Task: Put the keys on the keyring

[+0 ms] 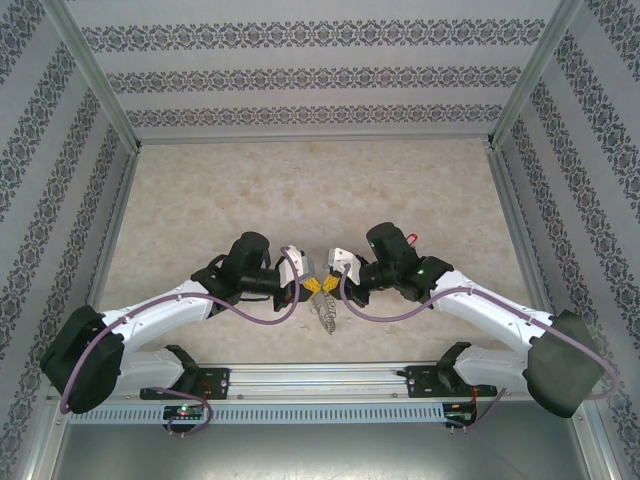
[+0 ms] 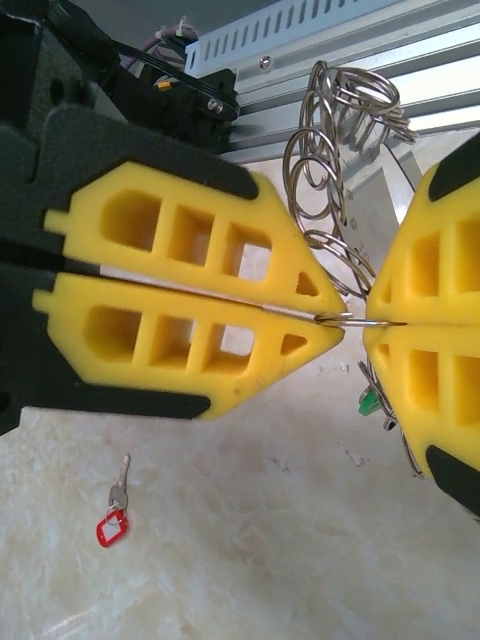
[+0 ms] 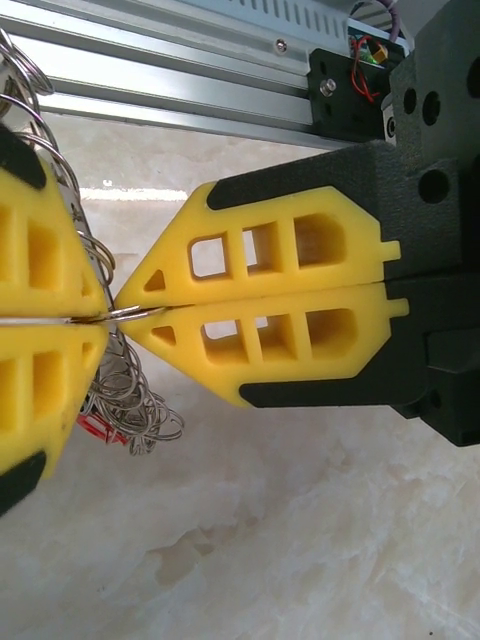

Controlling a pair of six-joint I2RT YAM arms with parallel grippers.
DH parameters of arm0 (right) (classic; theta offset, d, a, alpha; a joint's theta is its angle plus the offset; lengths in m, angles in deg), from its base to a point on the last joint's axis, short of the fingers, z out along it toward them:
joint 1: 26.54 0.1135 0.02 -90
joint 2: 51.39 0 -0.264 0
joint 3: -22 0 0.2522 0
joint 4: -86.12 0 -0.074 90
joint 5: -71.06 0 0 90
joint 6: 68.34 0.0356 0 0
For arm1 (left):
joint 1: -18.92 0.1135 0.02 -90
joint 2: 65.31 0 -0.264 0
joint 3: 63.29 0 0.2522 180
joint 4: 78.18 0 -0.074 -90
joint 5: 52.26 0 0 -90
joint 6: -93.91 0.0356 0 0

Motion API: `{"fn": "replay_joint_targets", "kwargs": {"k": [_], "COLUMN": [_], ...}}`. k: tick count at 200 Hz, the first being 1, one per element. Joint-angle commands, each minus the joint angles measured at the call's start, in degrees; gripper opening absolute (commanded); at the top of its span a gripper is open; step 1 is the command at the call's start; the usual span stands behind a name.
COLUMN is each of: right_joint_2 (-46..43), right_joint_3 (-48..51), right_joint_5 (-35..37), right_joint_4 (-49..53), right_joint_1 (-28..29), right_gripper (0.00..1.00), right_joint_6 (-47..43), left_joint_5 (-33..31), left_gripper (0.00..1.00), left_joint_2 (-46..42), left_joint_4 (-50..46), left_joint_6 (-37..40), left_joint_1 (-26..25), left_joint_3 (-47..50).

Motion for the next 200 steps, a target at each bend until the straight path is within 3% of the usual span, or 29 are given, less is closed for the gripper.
{"fn": "replay_joint_targets", "kwargs": {"k": [1, 35, 59, 69, 81, 104, 132, 157, 200], "right_joint_2": [-3.7, -12.4, -17.8, -18.7, -18.5, -15.0, -8.3, -1.8, 11.3], "right_joint_3": [1.1, 4.2, 6.7, 6.8, 5.5, 2.6, 0.4, -1.6, -9.0], "right_joint_5": [3.5, 13.3, 31.2, 38.5, 42.3, 39.6, 33.5, 31.7, 29.7], "right_joint_4": [-1.5, -4.6, -7.1, -5.6, -1.0, 7.6, 12.8, 14.1, 17.9], "right_joint_1": [-0.6, -3.7, -6.1, -7.8, -11.3, -20.7, -30.2, -34.6, -37.2], "right_gripper": [0.28, 0.53, 0.64, 0.65, 0.64, 0.62, 0.58, 0.57, 0.51], "right_joint_6": [1.3, 7.1, 16.7, 21.5, 27.8, 40.5, 48.4, 50.7, 47.9], "left_joint_5": [-1.6, -5.7, -7.8, -8.1, -8.8, -8.5, -8.8, -9.7, -10.4], "left_gripper": [0.00, 0.00, 0.00, 0.00, 0.00, 0.00, 0.00, 0.00, 0.00], "left_joint_2": [-1.7, -2.7, -3.1, -3.1, -2.8, -2.1, -2.4, -3.4, -4.5], "left_joint_4": [3.0, 5.0, 5.7, 5.5, 4.6, 4.3, 2.8, 0.9, -0.3], "left_joint_6": [-1.8, -4.7, -6.8, -7.5, -8.7, -9.8, -9.4, -8.7, -8.4], "left_joint_1": [-0.5, -0.5, -0.3, -0.2, -0.1, 0.0, 0.1, 0.1, 0.1], "left_joint_3": [-0.3, 0.0, -0.6, -1.2, -2.1, -3.0, -3.3, -3.4, -3.4]}}
